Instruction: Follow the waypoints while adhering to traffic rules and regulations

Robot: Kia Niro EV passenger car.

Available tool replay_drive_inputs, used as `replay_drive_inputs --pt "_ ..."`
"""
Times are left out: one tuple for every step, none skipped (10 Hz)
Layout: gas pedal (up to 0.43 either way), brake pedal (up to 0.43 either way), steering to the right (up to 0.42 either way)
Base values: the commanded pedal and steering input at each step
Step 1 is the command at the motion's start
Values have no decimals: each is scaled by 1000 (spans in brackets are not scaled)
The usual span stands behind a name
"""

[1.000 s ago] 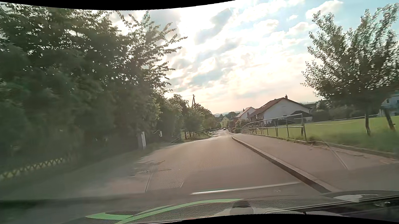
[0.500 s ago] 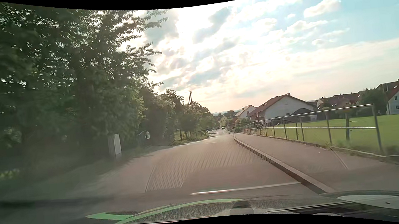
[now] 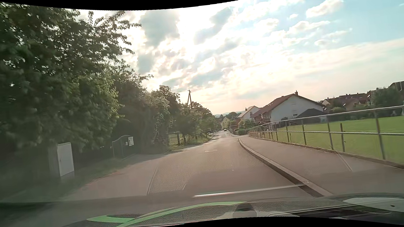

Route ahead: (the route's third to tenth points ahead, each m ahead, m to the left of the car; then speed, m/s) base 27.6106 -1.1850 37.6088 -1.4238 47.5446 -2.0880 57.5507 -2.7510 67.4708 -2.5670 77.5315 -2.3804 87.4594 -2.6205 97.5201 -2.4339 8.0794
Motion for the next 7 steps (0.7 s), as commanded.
replay_drive_inputs --pt "47 0 2" --pt "20 0 2" --pt "20 0 4" --pt "8 0 4" --pt "8 0 4" --pt "39 0 4" --pt "39 0 4"
